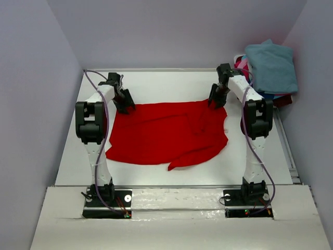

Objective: Fold and stack the t-shirts
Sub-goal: Fold the tshirt

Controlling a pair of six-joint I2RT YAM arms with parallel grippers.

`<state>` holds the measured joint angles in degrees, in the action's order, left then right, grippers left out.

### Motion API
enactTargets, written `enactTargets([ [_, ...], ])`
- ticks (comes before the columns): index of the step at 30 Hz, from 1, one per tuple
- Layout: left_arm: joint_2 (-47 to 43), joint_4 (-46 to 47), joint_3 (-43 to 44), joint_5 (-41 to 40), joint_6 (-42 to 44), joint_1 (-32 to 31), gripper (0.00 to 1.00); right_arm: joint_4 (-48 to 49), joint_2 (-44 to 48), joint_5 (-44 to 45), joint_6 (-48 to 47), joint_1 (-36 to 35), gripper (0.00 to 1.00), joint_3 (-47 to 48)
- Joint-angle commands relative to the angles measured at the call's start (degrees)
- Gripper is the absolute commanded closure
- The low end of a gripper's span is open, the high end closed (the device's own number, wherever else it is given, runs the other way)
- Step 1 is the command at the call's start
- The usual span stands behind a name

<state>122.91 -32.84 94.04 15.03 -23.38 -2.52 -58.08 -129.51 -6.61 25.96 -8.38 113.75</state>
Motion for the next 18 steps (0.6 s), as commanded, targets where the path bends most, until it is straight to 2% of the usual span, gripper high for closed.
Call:
enactTargets([
  [1, 2.0, 0.2, 2.3, 1.0, 0.4, 0.1, 0.41, -1.2, -3.5, 1.2, 0.0, -0.6, 0.53, 4.8],
  [13, 8.7, -2.1, 9.5, -0.1, 0.3, 2.3, 0.41, -2.6, -12.9, -1.1, -1.1, -0.6, 0.53, 13.1],
  [18, 10.3, -2.6, 12.0, -0.3, 0.2, 3.8, 0.41, -2.9, -17.2, -2.9, -1.8, -0.6, 0.52, 22.2],
])
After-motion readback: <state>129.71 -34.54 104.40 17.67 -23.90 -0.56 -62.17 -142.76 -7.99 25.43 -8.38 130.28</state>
